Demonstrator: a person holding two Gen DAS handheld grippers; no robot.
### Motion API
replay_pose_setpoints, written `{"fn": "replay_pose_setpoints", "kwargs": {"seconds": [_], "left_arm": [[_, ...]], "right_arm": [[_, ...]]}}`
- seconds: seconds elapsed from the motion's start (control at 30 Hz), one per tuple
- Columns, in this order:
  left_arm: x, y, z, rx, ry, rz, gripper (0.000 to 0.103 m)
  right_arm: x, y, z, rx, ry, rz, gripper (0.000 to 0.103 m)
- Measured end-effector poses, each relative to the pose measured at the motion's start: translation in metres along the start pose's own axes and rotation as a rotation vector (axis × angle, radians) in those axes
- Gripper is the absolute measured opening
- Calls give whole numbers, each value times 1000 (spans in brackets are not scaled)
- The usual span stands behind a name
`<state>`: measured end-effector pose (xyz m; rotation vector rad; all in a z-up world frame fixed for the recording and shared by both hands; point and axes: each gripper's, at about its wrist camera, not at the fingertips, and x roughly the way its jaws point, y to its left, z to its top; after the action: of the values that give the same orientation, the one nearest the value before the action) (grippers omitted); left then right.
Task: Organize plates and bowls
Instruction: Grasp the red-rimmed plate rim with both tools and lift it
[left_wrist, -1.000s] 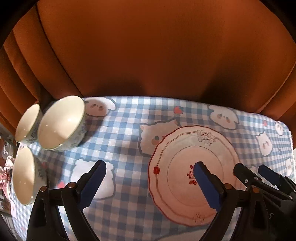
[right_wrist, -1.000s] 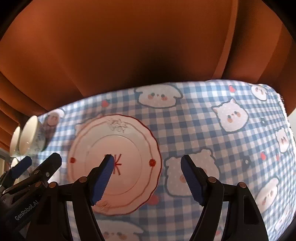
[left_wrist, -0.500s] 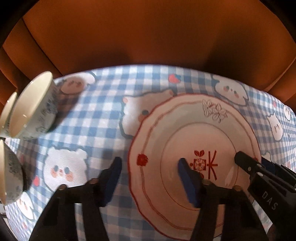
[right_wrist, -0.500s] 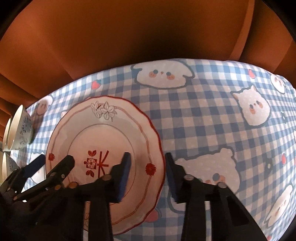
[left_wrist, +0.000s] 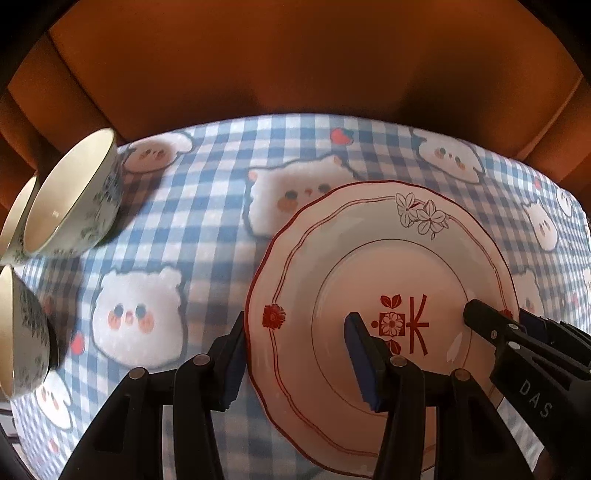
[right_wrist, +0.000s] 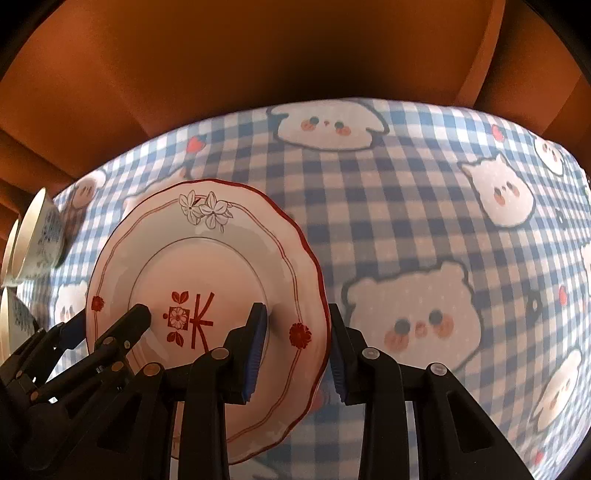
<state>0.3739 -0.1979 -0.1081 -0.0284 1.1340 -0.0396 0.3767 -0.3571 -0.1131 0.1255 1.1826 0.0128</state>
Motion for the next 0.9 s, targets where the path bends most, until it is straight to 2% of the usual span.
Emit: {"fn": "replay_pose_setpoints", "kwargs": {"seconds": [0.33, 0.37, 0.53, 0.73, 0.9], "left_arm": [[-18, 6, -40, 10, 33, 3, 51], [-20, 7, -39, 11, 33, 4, 51], [-19, 4, -40, 23, 16, 11, 56], [-14, 0, -32, 16, 3, 28, 61], [-11, 1, -31, -4, 7, 41, 62]], "right_arm": [[-11, 10, -31, -7, 53, -4, 35], [-12, 11, -34, -4, 60, 1, 38], [-15, 9, -39, 15, 61, 14, 38], [-9, 19, -31, -10, 13, -37, 41], [-4, 30, -22, -36, 3, -73, 46]]}}
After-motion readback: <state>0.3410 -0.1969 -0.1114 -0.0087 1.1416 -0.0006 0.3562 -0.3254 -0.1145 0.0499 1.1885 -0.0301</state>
